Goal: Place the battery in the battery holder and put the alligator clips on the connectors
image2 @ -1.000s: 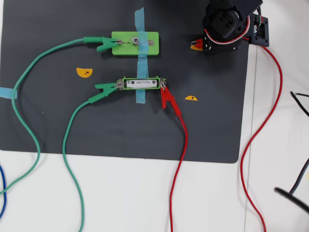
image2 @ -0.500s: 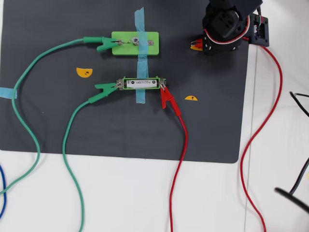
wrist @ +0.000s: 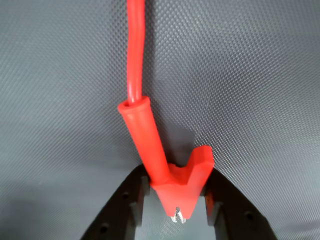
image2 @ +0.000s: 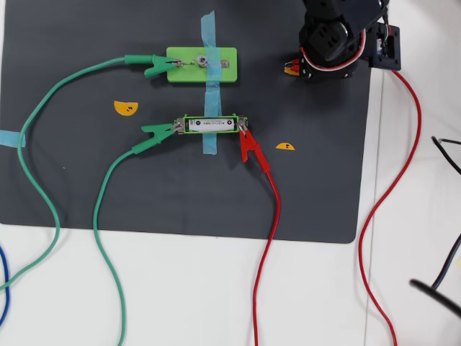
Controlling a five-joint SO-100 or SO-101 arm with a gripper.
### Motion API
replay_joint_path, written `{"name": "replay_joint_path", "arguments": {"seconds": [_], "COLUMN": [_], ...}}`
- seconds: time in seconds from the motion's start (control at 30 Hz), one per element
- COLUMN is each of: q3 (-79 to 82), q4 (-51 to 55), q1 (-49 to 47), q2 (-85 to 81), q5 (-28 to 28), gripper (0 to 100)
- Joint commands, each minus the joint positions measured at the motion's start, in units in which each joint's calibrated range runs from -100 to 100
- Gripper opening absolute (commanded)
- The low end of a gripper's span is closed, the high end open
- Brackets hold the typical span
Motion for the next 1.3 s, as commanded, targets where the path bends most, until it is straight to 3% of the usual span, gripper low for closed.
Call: {"name": "replay_joint_path", "arguments": {"seconds": [0.0,0.33,1.07,1.27], "q3": [-0.18,0.17,0.26,0.26], "q4": [-0.42,-0.42,-0.51,-0.51], "q1": [1.40,1.40,0.19,0.19], "q2": [0.15,0.06,-0.19,-0.19], "q5": [0.39,0.39,0.50,2.01], "gripper": [1,8,9,16]}}
